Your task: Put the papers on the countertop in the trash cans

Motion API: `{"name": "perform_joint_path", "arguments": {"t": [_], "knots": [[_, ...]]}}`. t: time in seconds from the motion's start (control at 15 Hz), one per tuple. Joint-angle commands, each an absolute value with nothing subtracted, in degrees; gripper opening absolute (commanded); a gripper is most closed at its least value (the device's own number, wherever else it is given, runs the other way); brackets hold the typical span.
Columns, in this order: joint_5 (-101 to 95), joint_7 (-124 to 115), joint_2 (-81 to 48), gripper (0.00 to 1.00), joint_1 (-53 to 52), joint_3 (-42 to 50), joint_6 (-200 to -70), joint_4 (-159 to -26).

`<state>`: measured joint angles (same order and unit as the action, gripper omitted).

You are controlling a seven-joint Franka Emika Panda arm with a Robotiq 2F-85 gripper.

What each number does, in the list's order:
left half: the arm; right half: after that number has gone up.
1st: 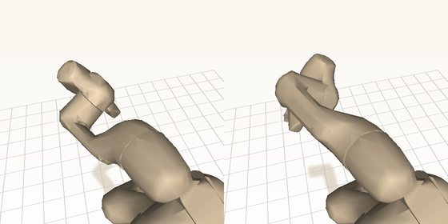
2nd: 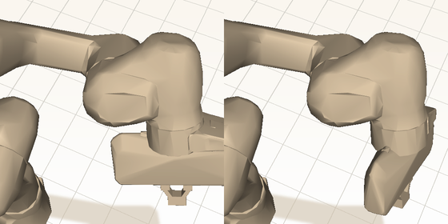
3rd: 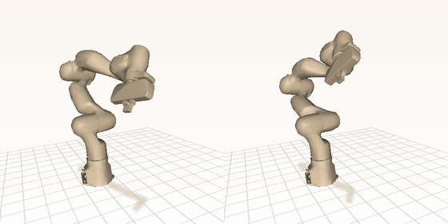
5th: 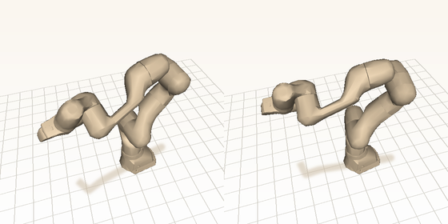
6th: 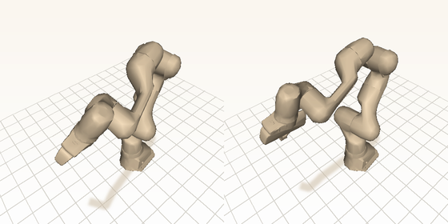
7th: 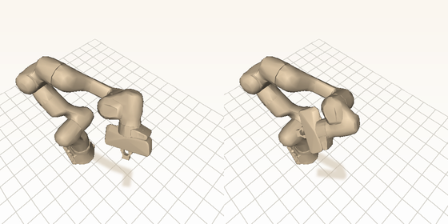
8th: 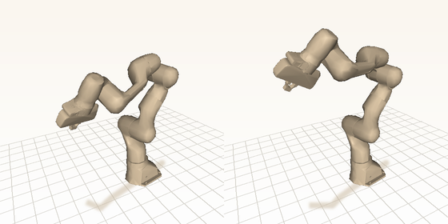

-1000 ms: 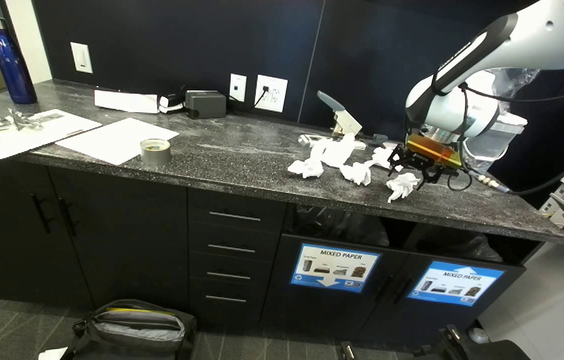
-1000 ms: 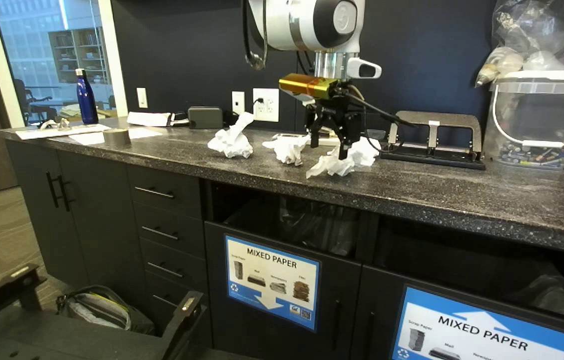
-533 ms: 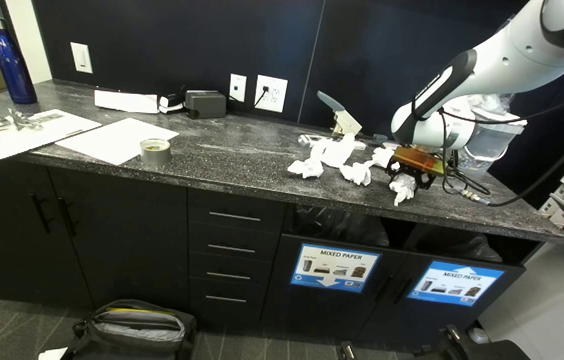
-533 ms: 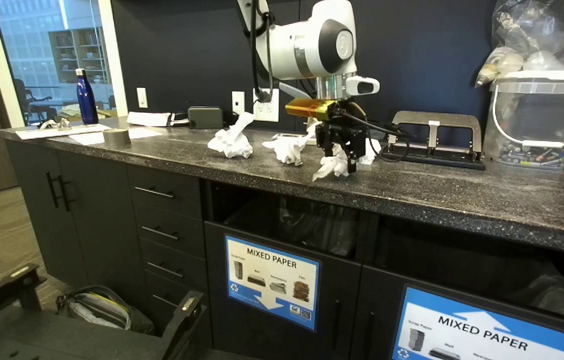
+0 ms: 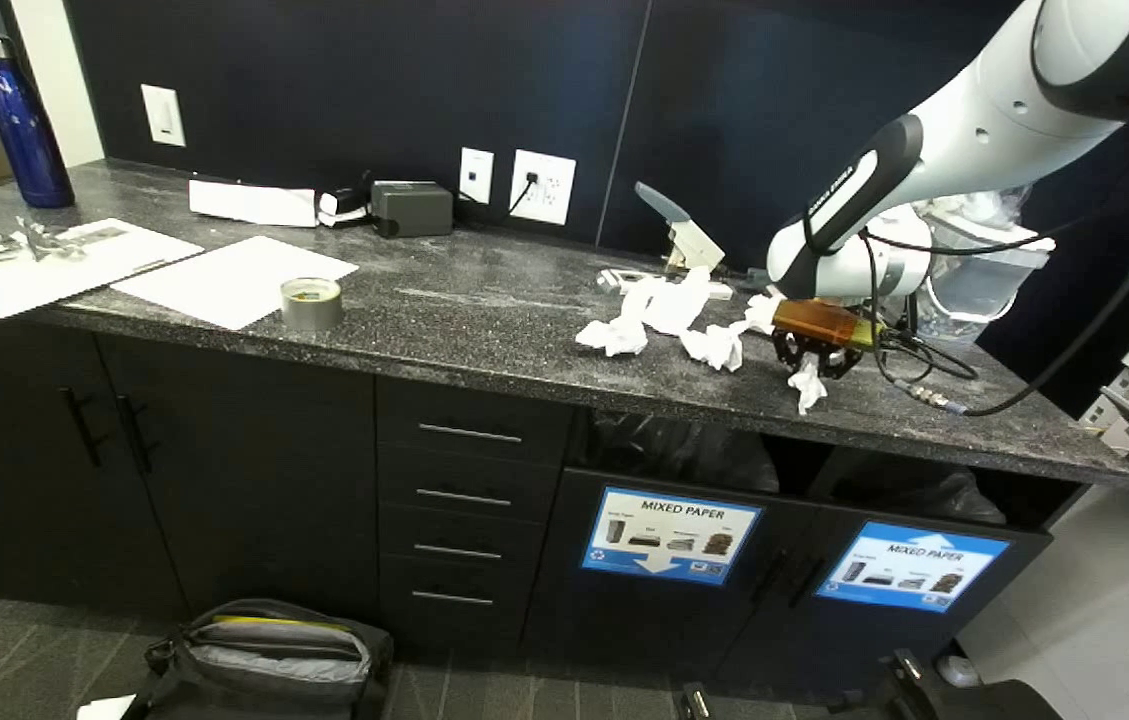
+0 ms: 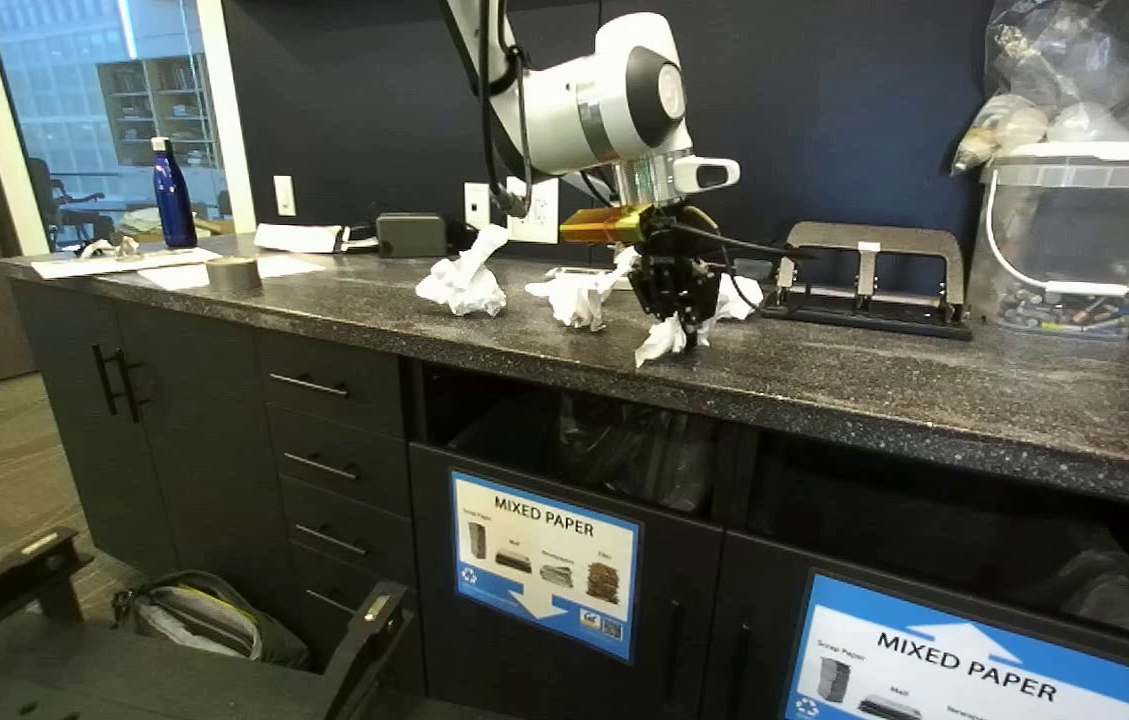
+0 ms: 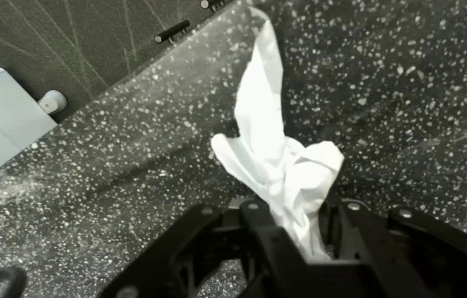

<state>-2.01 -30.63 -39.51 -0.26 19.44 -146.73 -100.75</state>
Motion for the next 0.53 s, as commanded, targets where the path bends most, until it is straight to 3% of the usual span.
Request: {"name": "perform_joint_path", "arguments": {"t": [0.0,0.47], "knots": [[-3.4,-26.4,-35.5,0.09,-0.4,17.8,-144.5,-105.6],[-0.3,-13.2,-23.7,0.11,3.0,9.9,-148.9,-124.5]]}}
